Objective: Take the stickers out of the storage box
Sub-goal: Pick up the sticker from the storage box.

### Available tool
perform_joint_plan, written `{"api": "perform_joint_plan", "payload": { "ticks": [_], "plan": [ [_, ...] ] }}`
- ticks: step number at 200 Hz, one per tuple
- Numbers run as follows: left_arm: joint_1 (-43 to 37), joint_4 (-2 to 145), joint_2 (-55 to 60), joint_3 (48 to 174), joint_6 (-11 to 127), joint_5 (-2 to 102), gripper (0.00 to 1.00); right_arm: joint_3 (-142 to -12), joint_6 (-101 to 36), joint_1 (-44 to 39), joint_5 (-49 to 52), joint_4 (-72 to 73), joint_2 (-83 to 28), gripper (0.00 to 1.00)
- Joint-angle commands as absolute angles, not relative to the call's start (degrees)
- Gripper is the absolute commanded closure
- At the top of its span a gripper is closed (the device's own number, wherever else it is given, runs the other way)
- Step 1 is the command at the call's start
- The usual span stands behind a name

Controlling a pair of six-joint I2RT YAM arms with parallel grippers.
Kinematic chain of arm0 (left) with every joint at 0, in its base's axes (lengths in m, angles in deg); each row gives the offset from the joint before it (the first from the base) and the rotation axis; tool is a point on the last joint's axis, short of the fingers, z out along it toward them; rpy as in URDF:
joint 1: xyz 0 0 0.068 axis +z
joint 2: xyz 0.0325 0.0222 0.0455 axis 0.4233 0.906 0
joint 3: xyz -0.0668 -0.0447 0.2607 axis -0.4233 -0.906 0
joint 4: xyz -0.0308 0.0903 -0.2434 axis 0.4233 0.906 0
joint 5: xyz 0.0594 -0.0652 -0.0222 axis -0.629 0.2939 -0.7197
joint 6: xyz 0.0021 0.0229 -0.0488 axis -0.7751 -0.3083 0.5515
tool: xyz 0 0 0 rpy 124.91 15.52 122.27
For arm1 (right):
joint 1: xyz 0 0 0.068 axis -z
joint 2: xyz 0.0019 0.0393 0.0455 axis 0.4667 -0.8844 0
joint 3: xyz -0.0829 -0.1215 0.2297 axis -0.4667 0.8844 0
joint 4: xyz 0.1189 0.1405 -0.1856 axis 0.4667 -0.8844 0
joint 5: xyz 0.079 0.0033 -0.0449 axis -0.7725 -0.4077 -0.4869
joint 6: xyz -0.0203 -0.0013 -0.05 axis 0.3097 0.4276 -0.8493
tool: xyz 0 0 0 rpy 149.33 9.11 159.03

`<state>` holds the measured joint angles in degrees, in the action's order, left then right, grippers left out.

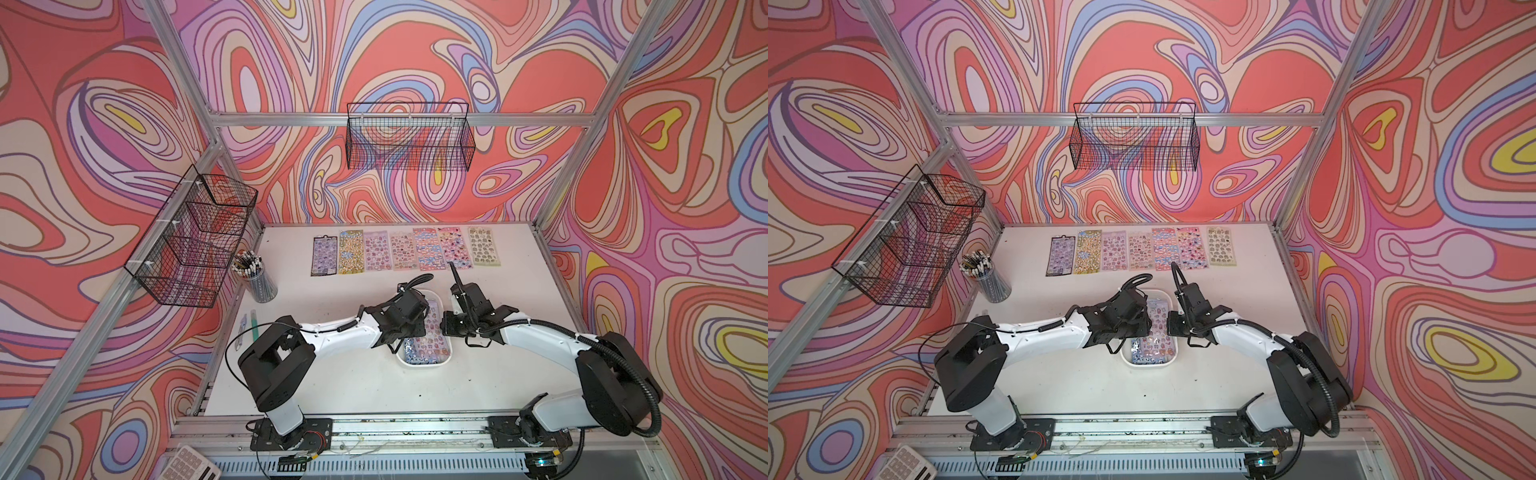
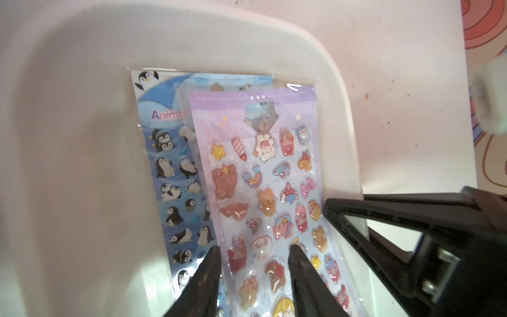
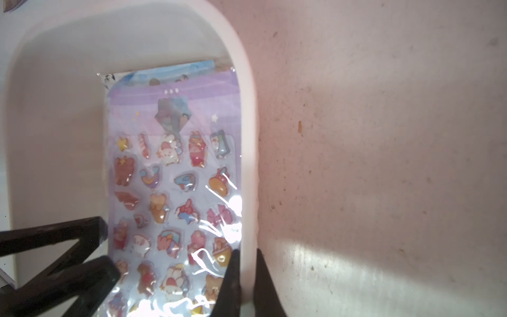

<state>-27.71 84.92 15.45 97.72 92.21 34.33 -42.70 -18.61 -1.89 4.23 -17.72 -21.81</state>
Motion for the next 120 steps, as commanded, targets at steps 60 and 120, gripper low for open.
{"api": "perform_joint_plan", "payload": {
  "ticks": [60, 120],
  "plan": [
    [-27.48, 81.60, 10.91, 95.40, 94.09, 33.18, 0.59, -41.49, -18.48, -1.97, 3.84, -16.90, -23.23, 1.00],
    [-27.52, 79.75, 9.72, 95.50, 93.91, 33.68, 0.60, -41.97, -18.68, -2.01, 3.84, -16.98, -23.75, 1.00]
  ]
}}
